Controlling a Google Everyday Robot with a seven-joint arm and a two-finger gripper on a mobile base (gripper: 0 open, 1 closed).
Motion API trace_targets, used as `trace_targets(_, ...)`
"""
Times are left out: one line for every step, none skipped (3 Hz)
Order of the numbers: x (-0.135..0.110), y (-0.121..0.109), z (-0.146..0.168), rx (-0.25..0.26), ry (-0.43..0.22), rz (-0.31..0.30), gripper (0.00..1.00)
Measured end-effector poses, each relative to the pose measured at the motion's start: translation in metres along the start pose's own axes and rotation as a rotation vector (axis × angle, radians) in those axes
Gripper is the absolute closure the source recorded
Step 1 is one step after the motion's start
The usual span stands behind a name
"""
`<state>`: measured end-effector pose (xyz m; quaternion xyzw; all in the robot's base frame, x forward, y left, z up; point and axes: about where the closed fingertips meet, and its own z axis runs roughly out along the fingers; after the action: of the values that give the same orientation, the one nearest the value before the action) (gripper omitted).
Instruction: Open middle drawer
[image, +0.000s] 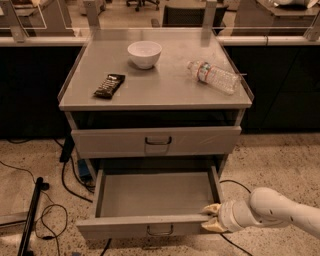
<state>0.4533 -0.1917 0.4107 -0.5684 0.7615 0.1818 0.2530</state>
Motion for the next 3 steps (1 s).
trace_targets(0.0000,0.0000,0.0000,0.000,0.000,0.000,0.36)
trace_targets(0.0000,0.0001,0.0001,0.000,0.000,0.000,0.05)
trace_targets(0.0000,0.0001,0.0001,0.000,0.000,0.000,0.00)
